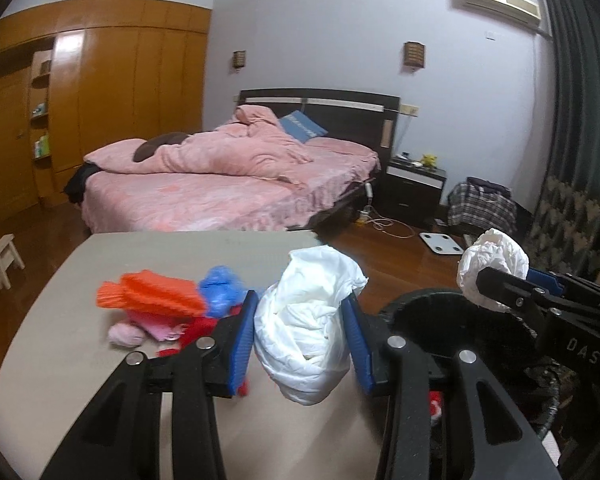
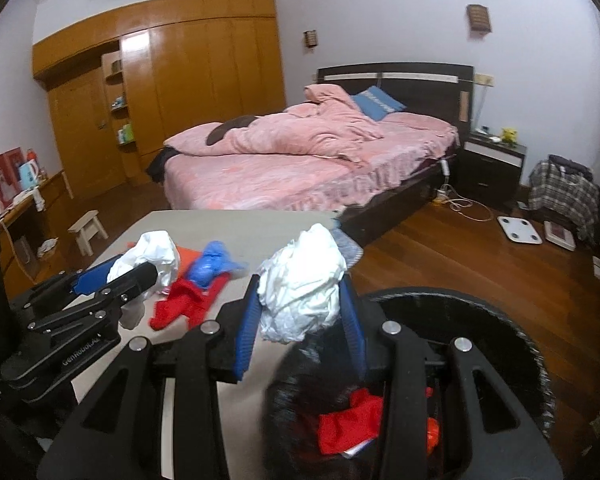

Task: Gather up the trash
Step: 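Carry both tissue bundles over the bin and open both grippers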

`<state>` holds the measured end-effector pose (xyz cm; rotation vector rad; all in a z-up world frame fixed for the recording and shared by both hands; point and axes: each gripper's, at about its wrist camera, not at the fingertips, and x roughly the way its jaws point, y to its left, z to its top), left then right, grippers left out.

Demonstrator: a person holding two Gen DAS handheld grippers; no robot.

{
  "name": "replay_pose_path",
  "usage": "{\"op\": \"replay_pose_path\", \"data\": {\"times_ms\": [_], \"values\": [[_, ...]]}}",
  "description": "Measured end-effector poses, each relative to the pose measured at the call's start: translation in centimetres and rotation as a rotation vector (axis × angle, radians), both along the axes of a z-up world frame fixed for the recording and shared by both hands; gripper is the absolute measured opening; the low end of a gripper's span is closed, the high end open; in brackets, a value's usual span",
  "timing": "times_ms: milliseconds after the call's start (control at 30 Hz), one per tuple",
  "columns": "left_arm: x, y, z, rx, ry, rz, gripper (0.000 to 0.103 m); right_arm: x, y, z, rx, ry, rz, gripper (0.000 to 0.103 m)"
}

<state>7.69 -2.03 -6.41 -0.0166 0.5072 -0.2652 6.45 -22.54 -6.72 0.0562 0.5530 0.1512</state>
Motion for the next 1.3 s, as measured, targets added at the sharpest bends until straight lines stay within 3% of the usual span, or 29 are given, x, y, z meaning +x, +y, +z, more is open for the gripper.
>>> {"op": "replay_pose_path", "data": {"times_ms": [467,867,967,1033,1200,1300], "values": [[-0.2,-7.9,-1.0,0.019,0.018,-0.175,0.042,-3.1,-8.3,-2.6,-0.019,0.043,-0.181,0.037],[0.6,-14.2,-2.7,0.018,0.048,-0.314,0.043,-4.7,-12.7,-4.1,-0.026,0.068,-0.279,0.038],[1.0,-15.0,-3.1,0.013,0.069,-0.345,0.047,-4.9,-13.5,-4.6,-0.026,0.075,-0.306,0.044],[1.1,-15.1,-3.2,0.005,0.084,-0.357,0.049,-5.1,-13.7,-4.7,-0.022,0.080,-0.317,0.053],[1.1,-14.4,-2.9,-0.007,0.084,-0.351,0.066,-5.4,-14.3,-4.8,-0.023,0.069,-0.348,0.070],[1.2,-13.7,-2.6,-0.019,0.083,-0.330,0.071,-5.5,-14.5,-4.7,-0.027,0.064,-0.370,0.092]]}}
